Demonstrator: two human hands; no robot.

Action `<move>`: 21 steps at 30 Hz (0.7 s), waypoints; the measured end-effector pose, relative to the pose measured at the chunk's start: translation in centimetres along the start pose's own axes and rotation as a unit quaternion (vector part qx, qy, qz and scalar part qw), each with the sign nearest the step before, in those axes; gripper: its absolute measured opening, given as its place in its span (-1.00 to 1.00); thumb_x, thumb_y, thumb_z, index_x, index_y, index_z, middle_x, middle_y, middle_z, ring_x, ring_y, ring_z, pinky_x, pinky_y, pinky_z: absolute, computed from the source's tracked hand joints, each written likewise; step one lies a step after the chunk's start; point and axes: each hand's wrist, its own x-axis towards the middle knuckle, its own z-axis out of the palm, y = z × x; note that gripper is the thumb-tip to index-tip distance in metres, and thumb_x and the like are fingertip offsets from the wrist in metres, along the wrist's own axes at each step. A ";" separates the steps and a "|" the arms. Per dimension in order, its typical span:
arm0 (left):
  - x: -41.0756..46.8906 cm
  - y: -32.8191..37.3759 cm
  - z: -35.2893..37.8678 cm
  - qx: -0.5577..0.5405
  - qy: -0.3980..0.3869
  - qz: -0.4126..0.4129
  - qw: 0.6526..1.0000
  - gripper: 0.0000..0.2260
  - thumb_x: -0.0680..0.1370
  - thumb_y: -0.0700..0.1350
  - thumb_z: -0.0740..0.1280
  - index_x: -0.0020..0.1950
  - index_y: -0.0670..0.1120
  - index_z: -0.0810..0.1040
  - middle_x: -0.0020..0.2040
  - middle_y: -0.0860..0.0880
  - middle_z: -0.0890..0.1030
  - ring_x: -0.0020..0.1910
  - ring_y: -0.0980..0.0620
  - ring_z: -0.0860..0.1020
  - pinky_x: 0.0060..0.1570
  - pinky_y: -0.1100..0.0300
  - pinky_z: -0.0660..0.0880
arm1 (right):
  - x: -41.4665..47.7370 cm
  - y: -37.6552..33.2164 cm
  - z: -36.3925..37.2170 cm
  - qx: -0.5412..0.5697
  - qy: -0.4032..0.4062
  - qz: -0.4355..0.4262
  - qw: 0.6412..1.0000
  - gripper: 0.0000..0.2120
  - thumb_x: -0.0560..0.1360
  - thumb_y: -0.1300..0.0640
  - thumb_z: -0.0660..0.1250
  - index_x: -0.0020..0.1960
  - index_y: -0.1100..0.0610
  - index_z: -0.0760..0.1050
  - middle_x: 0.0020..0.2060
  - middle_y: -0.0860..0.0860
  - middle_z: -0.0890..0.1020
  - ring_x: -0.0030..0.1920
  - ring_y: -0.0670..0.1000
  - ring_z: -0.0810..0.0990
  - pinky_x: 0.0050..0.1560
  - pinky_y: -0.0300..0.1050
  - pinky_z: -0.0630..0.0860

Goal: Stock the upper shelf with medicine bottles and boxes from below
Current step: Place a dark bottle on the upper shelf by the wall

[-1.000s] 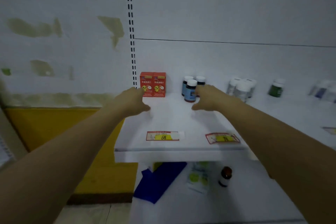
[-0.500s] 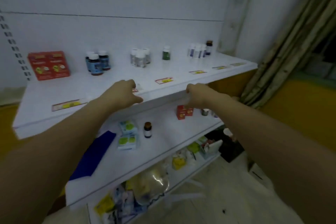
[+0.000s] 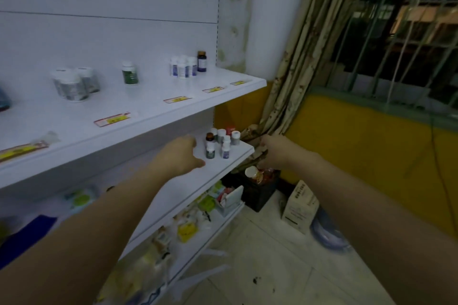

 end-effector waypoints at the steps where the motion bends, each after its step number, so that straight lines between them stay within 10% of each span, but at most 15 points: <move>1: 1.3 0.6 1.0 -0.005 -0.007 -0.004 1.000 -0.49 0.48 0.03 0.40 0.34 -0.18 0.39 0.27 -0.18 0.48 0.19 -0.13 0.48 0.05 0.11 0.41 | 1.0 1.2 0.0 -0.004 0.000 0.003 1.000 -0.50 0.50 0.00 0.34 0.36 0.15 0.31 0.24 0.13 0.44 0.15 0.11 0.47 -0.03 -0.09 0.47; 10: 9.3 1.1 7.3 -0.008 -0.023 -0.098 0.995 -0.44 0.50 0.05 0.37 0.41 -0.16 0.32 0.34 -0.18 0.43 0.27 -0.14 0.44 0.19 0.08 0.40 | 12.0 6.3 1.3 -0.006 -0.054 -0.048 0.997 -0.48 0.49 0.02 0.37 0.36 0.15 0.30 0.26 0.13 0.41 0.19 0.13 0.44 -0.01 -0.11 0.43; 21: 8.7 -13.5 8.9 -0.015 -0.010 -0.313 0.950 -0.49 0.50 0.01 0.37 0.34 -0.22 0.34 0.27 -0.24 0.38 0.18 -0.19 0.46 0.15 0.05 0.45 | 24.0 -5.5 8.7 -0.006 -0.128 -0.209 0.970 -0.34 0.48 0.01 0.38 0.47 0.17 0.19 0.33 0.19 0.35 0.28 0.15 0.42 0.13 -0.11 0.43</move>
